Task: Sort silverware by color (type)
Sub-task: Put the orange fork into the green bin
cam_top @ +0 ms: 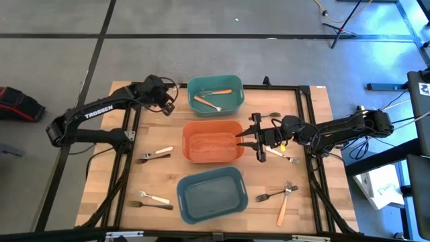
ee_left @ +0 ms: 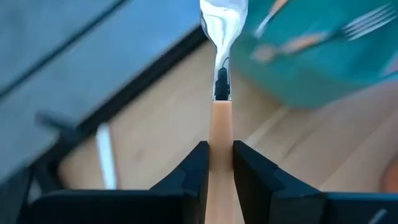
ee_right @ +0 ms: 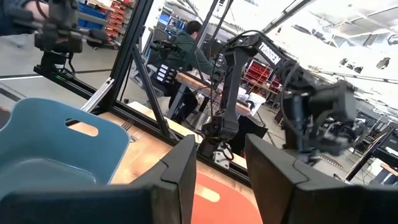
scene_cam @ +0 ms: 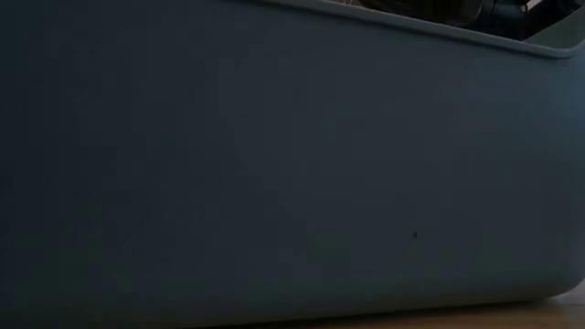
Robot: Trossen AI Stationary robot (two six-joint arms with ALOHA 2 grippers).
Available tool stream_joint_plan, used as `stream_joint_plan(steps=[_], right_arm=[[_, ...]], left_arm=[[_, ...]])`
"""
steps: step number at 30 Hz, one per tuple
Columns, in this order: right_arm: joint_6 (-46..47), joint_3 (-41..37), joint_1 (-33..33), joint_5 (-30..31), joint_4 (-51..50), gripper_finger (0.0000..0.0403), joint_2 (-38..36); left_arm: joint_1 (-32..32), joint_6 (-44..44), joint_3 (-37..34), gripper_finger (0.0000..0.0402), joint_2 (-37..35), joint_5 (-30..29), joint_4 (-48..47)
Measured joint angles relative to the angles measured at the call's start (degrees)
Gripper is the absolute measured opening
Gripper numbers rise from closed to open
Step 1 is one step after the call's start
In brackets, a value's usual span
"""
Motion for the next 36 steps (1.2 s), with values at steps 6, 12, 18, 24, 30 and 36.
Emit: stream_joint_plan(steps=[6, 12, 18, 24, 30, 36], right_arm=[[0.00, 0.00, 0.00, 0.00, 0.00, 0.0124, 0.00], [0.00, 0.00, 0.00, 0.01, 0.02, 0.0124, 0.00], [0.02, 0.00, 0.00, 0.02, -0.09, 0.0124, 0.00], [0.04, 0.00, 0.00, 0.01, -0.39, 0.0124, 0.00], [1.07, 0.00, 0.00, 0.02, -0.44, 0.0124, 0.00], [1.07, 0.00, 0.00, 0.02, -0.44, 0.0124, 0.00]], left_arm=[[-4.11, 6.11, 0.40, 0.0057, 1.11, 2.96, 12.38], [-5.74, 7.96, 0.43, 0.0057, 4.89, 5.90, 25.89], [-7.05, 4.95, 0.43, 0.0057, 11.13, 5.98, 37.49], [-9.04, 4.96, 0.43, 0.0057, 17.54, 5.99, 45.24], [-9.25, 4.81, 0.43, 0.0057, 21.67, 5.59, 45.53], [-9.39, 4.55, 0.43, 0.0057, 24.01, 5.57, 45.17]])
